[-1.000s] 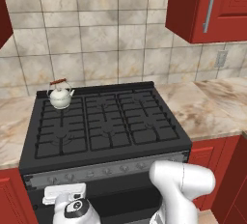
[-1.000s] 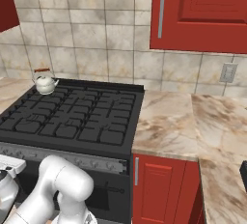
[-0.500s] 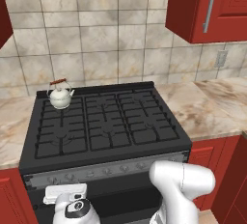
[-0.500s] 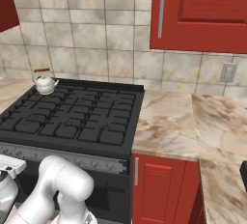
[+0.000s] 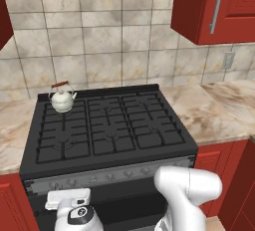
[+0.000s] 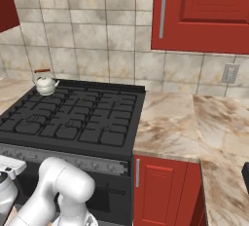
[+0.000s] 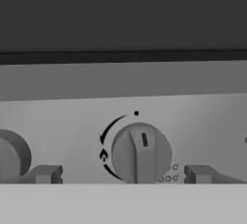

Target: Turn on the rear left burner of the stove.

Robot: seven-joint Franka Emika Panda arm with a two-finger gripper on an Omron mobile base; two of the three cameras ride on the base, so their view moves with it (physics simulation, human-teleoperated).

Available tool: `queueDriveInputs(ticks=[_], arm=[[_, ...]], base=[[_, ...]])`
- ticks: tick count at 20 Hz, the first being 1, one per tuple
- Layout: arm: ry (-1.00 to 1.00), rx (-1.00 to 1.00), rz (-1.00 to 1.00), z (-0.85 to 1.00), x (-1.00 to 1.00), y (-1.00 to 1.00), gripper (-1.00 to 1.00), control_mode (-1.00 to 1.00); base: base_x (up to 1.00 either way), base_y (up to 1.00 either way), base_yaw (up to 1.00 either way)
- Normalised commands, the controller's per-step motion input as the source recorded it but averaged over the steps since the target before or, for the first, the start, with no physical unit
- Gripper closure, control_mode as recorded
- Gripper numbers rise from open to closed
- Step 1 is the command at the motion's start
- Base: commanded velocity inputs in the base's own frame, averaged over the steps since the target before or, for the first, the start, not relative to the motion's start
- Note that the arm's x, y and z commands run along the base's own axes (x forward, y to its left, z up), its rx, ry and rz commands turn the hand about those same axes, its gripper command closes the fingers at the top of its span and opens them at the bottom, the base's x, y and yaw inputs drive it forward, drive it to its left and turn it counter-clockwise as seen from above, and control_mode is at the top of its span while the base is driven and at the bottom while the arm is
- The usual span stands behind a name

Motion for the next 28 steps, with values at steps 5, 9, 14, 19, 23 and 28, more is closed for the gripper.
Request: queueDriveInputs(ticks=[5, 9, 14, 19, 23, 28], arm=[[0.0, 0.0, -0.01, 0.42, -0.01, 0.0, 1.0, -1.0], [0.0, 0.0, 0.0, 0.03, 0.0, 0.0, 1.0, -1.0], [0.05, 0.0, 0.0, -0.07, 0.06, -0.01, 1.0, -1.0], [0.04, 0.0, 0.0, -0.16, 0.04, -0.01, 1.0, -1.0], [0.01, 0.0, 0.0, -0.02, 0.0, 0.0, 1.0, -1.0], [0.0, -0.07, 0.02, -0.14, -0.01, -0.02, 1.0, -1.0]], base=[[0.0, 0.0, 0.0], [0.0, 0.0, 0.0], [0.0, 0.0, 0.0], [0.0, 0.0, 0.0], [0.0, 0.0, 0.0], [0.0, 0.0, 0.0]])
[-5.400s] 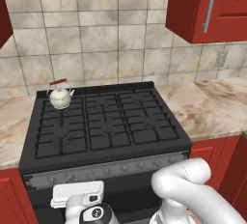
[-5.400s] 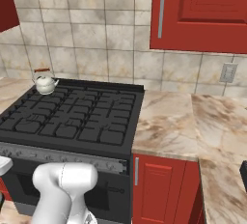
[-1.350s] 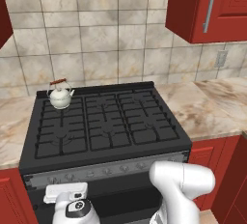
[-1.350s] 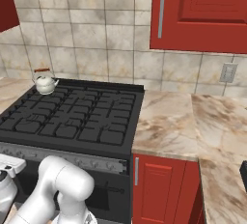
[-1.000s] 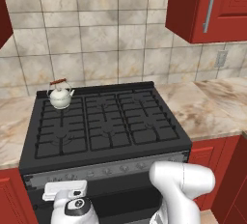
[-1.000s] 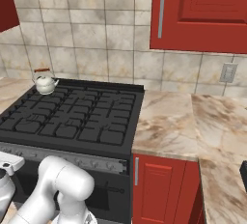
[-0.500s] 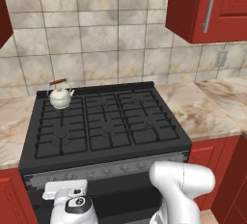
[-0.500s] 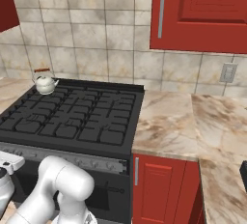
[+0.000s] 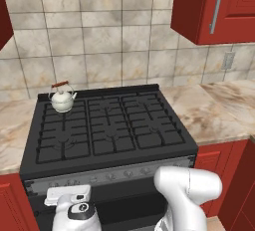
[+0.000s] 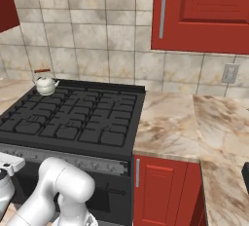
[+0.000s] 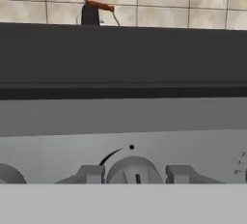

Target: Turn on the rear left burner of the stove.

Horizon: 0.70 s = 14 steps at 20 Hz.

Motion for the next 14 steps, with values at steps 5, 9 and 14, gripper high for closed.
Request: queueDriveInputs(ticks=[5, 9, 14], arm=[[0.03, -0.29, 0.13, -0.41, 0.0, -0.23, 1.0, -1.0], [0.16, -0.43, 0.11, -0.4, 0.0, -0.17, 1.0, -1.0], [0.22, -0.49, 0.07, -0.41, 0.0, -0.09, 1.0, -1.0]], base=[[0.0, 0.0, 0.0], [0.0, 0.0, 0.0], [0.0, 0.0, 0.0]])
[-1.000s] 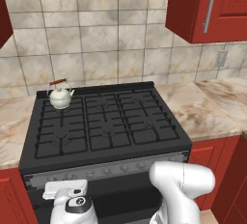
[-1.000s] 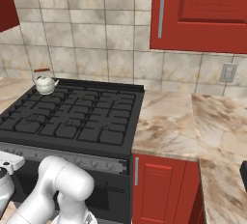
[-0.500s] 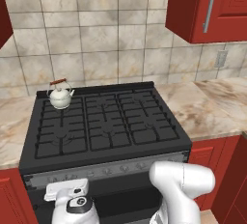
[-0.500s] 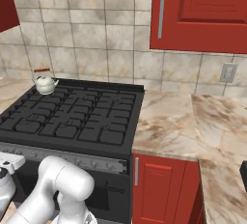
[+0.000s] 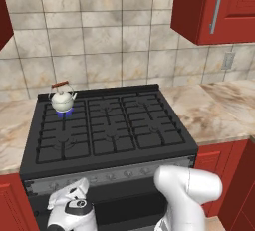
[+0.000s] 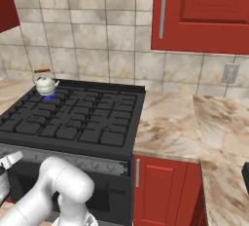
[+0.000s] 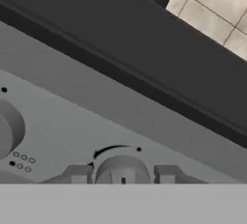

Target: Turn on the rear left burner of the stove.

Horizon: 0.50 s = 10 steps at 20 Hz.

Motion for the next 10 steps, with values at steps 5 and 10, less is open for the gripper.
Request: queueDriveInputs(ticks=[5, 10], arm=[[0.22, -0.55, 0.02, -0.45, 0.0, -0.02, 1.0, -1.0], [0.04, -0.37, 0.01, -0.4, -0.05, -0.15, 1.0, -1.0]], base=[[0.0, 0.0, 0.0], [0.0, 0.0, 0.0]])
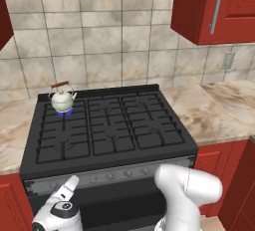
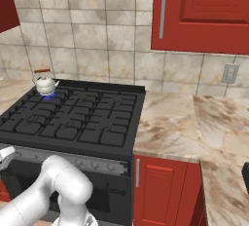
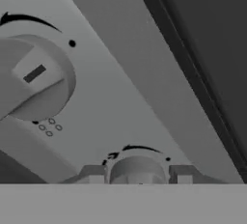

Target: Turn on the rear left burner of the stove.

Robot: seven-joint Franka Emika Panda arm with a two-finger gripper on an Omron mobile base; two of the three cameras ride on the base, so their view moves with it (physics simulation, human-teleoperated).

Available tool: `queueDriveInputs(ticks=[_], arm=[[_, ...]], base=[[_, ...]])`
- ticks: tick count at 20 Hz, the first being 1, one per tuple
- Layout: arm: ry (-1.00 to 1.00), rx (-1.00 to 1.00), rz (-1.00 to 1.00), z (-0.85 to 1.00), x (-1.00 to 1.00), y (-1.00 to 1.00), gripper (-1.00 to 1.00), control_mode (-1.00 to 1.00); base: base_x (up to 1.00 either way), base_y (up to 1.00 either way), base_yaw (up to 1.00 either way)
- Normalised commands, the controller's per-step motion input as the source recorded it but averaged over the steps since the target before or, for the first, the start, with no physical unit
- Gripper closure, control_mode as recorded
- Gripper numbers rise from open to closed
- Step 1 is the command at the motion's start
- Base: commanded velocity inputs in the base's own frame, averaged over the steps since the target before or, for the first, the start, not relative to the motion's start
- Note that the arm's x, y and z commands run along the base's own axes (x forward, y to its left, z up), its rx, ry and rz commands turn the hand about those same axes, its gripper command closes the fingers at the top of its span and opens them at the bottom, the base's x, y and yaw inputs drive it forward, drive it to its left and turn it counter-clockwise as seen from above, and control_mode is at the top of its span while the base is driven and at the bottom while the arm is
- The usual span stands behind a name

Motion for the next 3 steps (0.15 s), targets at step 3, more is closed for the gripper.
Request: queueDriveInputs(ticks=[3], arm=[[0.0, -0.17, 0.03, -0.26, -0.02, -0.05, 1.0, -1.0]], base=[[0.0, 0.0, 0.0]])
